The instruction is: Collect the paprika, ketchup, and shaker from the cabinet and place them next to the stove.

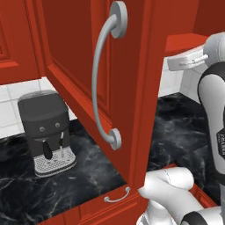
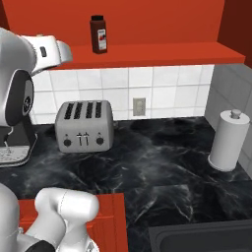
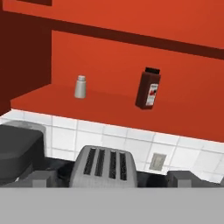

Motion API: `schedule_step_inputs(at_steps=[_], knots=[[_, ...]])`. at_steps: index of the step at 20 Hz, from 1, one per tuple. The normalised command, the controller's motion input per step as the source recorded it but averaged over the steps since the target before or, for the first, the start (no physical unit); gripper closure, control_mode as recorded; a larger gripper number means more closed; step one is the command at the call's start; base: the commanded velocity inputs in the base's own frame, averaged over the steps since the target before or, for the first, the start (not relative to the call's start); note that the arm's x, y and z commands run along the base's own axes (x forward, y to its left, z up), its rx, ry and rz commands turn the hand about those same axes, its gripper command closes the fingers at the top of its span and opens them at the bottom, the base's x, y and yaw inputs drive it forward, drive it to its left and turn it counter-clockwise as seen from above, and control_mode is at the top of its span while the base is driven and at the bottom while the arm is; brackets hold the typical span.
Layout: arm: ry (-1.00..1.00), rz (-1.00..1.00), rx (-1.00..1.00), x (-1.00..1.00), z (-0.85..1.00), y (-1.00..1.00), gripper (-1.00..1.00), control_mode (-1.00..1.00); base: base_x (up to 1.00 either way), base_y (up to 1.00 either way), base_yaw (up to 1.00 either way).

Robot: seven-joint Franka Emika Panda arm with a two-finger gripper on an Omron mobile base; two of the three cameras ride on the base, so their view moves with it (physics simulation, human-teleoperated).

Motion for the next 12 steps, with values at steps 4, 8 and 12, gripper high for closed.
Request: schedule_step_inputs(at_steps=[4, 8, 12], knots=[[-0.07, -0.06, 0.02, 0.07, 0.27, 0.0, -1.0, -1.0, 0.0, 0.0, 0.0], [-0.04, -0.04, 0.01, 0.29, 0.29, 0.0, -1.0, -1.0, 0.0, 0.0, 0.0], [0.0, -0.01, 0.01, 0.36, 0.27, -0.03, -1.0, -1.0, 0.0, 0.0, 0.0]])
